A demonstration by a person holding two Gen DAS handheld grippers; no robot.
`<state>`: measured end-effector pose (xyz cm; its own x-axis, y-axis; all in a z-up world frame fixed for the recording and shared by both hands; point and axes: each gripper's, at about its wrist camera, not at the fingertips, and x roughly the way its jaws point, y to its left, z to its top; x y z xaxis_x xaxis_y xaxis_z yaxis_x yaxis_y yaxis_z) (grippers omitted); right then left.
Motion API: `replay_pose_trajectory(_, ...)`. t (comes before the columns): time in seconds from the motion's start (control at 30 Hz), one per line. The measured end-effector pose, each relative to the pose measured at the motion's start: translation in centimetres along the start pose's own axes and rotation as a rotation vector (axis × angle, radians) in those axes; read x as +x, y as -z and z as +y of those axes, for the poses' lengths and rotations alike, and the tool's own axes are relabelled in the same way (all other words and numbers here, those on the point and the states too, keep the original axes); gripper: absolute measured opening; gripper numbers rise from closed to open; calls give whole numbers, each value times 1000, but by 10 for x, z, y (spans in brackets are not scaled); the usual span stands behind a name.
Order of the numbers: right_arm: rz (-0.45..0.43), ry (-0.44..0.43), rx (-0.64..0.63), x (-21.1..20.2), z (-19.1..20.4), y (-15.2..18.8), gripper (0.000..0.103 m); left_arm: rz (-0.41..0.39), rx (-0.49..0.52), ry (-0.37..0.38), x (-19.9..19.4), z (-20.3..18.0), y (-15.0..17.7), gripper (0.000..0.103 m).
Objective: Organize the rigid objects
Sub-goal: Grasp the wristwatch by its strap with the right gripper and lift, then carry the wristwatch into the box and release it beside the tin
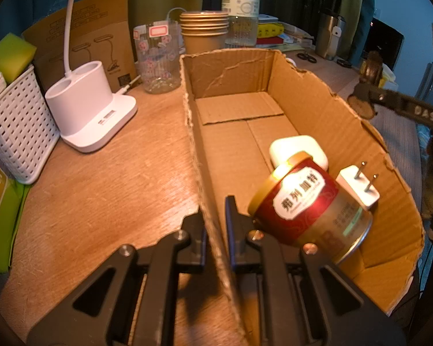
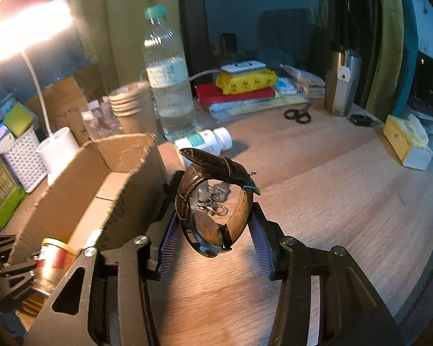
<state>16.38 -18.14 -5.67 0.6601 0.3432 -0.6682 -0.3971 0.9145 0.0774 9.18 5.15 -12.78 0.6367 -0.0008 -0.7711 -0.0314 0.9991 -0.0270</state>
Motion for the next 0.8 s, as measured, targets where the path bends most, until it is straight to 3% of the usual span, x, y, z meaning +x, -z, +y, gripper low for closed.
replay_pose_trajectory(0.33,-91,-84,-76,-35,36,-11,50,0,0,0,0,0,0,11)
replay_pose_trajectory(0.8,-56,-197,-183,-23,86,-11,50,0,0,0,0,0,0,11)
